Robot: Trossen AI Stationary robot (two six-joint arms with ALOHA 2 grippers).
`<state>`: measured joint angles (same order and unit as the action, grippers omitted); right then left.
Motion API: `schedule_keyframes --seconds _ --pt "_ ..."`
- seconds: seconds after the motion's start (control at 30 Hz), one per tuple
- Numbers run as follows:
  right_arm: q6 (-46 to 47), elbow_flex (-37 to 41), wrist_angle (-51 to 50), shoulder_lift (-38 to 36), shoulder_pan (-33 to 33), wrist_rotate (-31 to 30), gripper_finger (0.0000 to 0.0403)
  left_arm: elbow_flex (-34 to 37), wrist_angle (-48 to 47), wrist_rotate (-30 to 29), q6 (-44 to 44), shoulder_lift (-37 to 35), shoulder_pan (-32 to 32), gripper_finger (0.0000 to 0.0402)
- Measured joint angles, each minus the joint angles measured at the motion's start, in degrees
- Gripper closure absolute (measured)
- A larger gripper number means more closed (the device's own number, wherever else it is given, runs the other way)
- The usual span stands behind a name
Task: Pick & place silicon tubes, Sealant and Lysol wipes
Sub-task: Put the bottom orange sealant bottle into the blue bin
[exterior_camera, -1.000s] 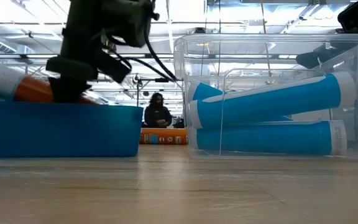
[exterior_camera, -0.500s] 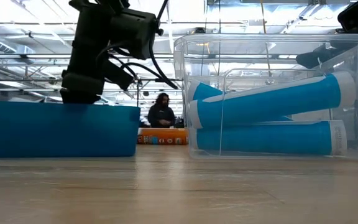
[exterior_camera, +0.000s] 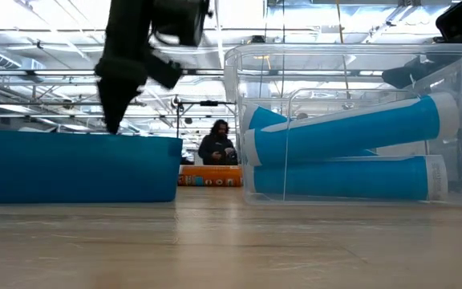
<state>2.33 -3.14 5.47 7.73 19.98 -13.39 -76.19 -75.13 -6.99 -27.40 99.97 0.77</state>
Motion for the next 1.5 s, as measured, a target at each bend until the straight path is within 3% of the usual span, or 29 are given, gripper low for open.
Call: schedule_keyframes --seconds 0.07,0.23,0.3,0.5,0.73,0.93,1.13,1.3,1.5 --pt "-0.01 0.00 0.01 0.00 0.00 0.01 0.0078 -2.52 0.17 -4.29 1.09 -0.95 -0.55 0.0114" --pt "-0.02 0.00 0.02 0.00 -0.01 0.00 0.0078 -8.75 1.42 -22.53 10.47 -1.70 -3.38 0.0127" --pt "0.00 -0.01 0.02 0.00 0.00 0.00 0.0078 -10.59 4.50 -23.48 16.30 -1.70 -6.14 0.0128" --pt "-0.02 0.00 0.02 0.00 0.01 0.02 0.0078 -11.16 17.77 -12.57 32.55 -1.65 -18.72 0.0129" --pt "-0.01 -0.01 0.02 0.00 -0.01 0.02 0.0078 -10.49 28.84 3.59 38.29 -1.67 -31.66 0.0131" --pt "-0.02 -0.01 0.02 0.00 0.01 0.00 0.0078 -9.44 31.88 6.95 41.50 1.94 -33.94 0.0131" --pt "-0.01 -0.02 0.02 0.02 0.01 0.01 0.0078 -9.41 31.94 4.01 47.79 10.08 -33.67 0.0131" --pt "0.00 0.00 0.02 0.00 -0.01 0.00 0.0078 -9.54 31.95 6.53 49.66 14.13 -34.79 0.0131" --pt "-0.02 -0.01 0.02 0.02 -0.01 0.01 0.0078 -9.68 32.87 4.93 50.34 19.12 -35.27 0.0131"
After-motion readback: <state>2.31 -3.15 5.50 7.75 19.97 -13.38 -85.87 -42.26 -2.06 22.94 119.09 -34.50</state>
